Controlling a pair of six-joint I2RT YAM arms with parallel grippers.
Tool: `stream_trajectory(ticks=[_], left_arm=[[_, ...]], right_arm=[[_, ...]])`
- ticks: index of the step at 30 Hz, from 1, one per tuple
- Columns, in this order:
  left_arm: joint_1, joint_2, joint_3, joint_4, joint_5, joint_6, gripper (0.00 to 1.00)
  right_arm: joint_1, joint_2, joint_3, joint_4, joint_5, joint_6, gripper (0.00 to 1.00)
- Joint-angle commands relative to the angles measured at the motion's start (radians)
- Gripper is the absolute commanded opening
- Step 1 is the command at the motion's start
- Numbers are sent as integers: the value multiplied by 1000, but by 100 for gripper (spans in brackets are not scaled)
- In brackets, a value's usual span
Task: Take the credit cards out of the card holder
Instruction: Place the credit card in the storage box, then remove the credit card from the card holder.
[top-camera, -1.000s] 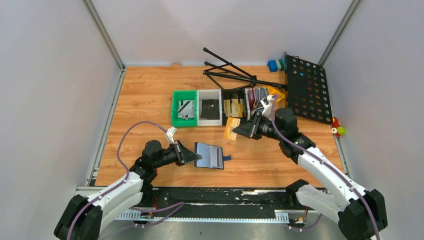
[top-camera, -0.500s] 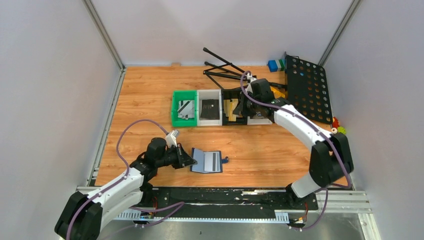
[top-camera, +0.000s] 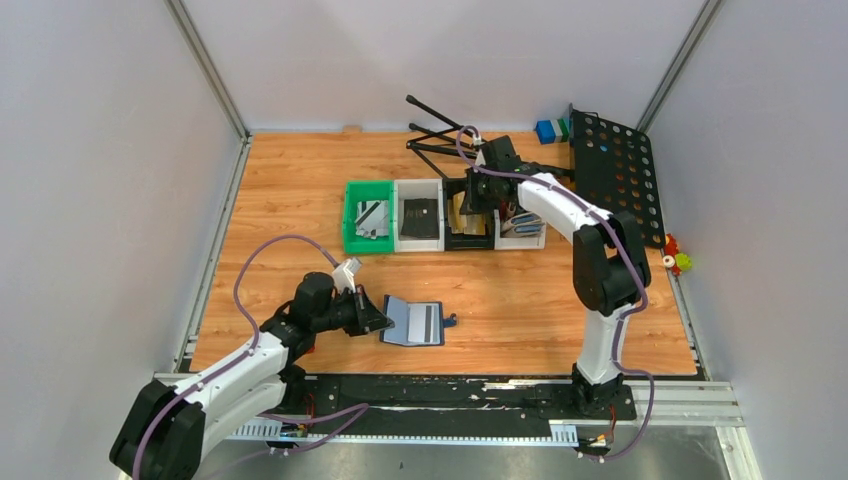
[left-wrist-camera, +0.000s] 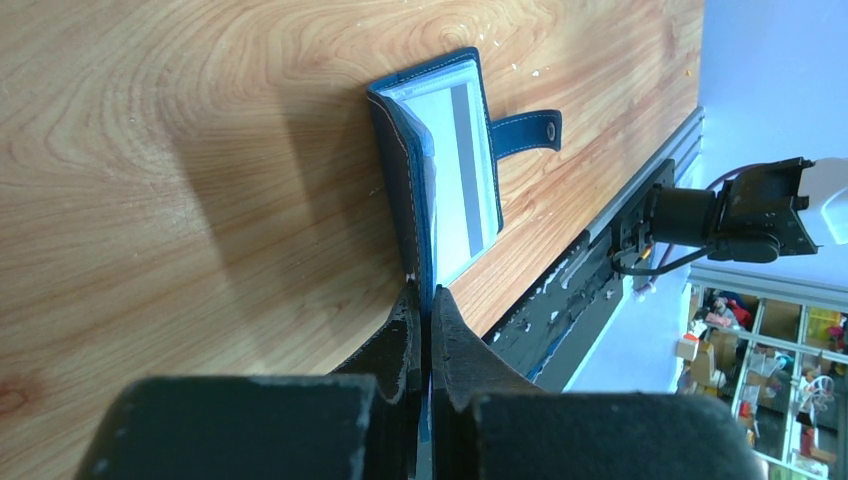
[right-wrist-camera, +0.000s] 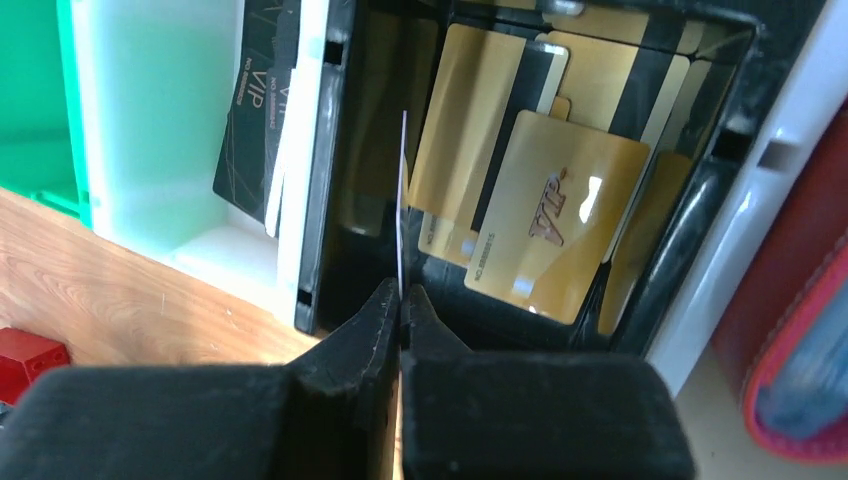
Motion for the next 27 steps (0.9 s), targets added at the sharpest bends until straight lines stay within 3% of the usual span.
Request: stream_trajectory(ticks=[1,2,4,6,14,15,16,17,18,27], left_arm=[[3,8,45,10,16,32,0],[3,10,46,10,17,32,0],[3,12,49,9,18,33,0],[3,15,54,8,18,34,0],[3,-3,67,-9,24,35,0],[3,-5,63,5,32,26,0],[3,-9,59,22,42,12,0],[3,-11,55,40,55,-3,0],[3,-14,51,63,68,-22,0],[8,-43,-24,428,181,-304,0]], right_arm=[[-30,59,85,-9,-88,-19,2],[-34,71,94,-10,-102,-14,5],[-38,87,109,-26,-73,1,25],[-38,79,109,-30,-25,5,38],[-37,-111,11,-7,-26,-6,47],[-35,-144,-21,1,-35,5,55],[-31,-189,-58,11,-43,20,71],[-26,-233,-106,28,-55,35,95],[-22,-284,-156,51,-72,46,99],[-14,-665,-553,184,-333,134,100]])
